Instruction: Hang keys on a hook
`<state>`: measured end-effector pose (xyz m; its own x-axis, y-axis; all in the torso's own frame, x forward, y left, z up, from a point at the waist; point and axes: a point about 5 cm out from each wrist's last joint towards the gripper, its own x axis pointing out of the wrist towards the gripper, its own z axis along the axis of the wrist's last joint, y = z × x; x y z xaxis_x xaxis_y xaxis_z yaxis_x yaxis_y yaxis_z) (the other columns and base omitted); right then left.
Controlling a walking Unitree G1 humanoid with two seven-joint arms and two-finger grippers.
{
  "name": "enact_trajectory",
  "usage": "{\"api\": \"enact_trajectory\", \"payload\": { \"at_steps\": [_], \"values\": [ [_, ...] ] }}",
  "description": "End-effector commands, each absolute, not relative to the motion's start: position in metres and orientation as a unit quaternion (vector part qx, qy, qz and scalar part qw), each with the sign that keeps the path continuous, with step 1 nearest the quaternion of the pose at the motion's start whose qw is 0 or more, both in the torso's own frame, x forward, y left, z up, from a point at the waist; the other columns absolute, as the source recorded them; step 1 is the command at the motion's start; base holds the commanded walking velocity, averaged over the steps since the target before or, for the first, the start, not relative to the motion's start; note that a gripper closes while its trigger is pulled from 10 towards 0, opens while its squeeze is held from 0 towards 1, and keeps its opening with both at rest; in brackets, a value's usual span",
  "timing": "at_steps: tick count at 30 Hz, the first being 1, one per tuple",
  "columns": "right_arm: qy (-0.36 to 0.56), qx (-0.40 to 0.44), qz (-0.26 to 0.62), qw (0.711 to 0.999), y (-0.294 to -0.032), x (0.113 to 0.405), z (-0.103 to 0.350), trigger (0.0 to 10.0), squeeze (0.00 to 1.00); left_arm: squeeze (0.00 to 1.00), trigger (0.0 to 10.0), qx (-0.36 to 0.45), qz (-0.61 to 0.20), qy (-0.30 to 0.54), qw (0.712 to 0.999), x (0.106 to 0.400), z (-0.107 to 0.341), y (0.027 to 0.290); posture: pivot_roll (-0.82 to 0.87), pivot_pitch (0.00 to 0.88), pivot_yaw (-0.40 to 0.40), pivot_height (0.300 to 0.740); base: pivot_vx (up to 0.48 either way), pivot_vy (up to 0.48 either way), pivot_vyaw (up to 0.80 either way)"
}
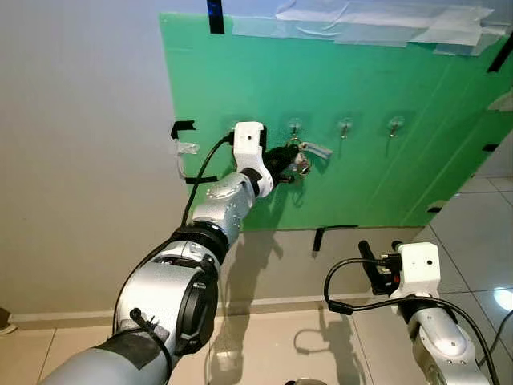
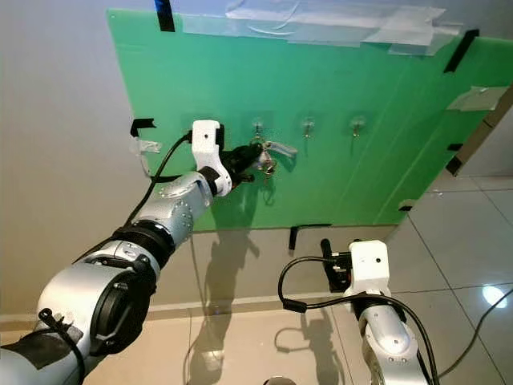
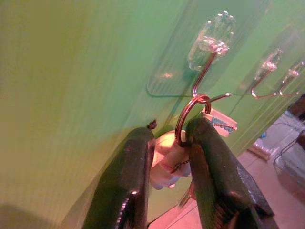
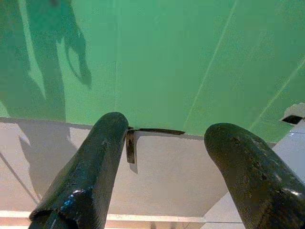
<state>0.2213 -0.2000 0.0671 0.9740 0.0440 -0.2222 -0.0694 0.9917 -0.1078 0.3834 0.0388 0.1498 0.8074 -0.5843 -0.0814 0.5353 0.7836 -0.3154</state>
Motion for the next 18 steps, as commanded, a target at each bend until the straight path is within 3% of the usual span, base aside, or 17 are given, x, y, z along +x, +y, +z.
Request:
{"api": "enact_trajectory", "payload": {
  "at_steps": [1, 8, 18],
  "values": [
    [0.108, -0.057, 0.033, 0.992, -0.198, 0.224, 0.068, 10.0, 0.00, 1.00, 10.0, -0.111, -0.289, 0.123, 0.943, 0.380, 0.136, 0.041, -0.22, 0.000, -0.014, 0.740, 0.000, 0.000, 0.00],
    [0.100, -0.048, 0.036, 0.993, -0.191, 0.232, 0.068, 10.0, 0.00, 1.00, 10.0, -0.020, -0.275, 0.068, 0.959, 0.383, 0.143, 0.054, -0.19, 0.000, 0.002, 0.740, 0.000, 0.000, 0.00],
    [0.093, -0.038, 0.039, 0.994, -0.186, 0.241, 0.064, 10.0, 0.00, 1.00, 10.0, 0.016, -0.292, 0.041, 0.955, 0.373, 0.136, 0.071, -0.14, 0.000, 0.021, 0.740, 0.000, 0.000, 0.00]
  ]
}}
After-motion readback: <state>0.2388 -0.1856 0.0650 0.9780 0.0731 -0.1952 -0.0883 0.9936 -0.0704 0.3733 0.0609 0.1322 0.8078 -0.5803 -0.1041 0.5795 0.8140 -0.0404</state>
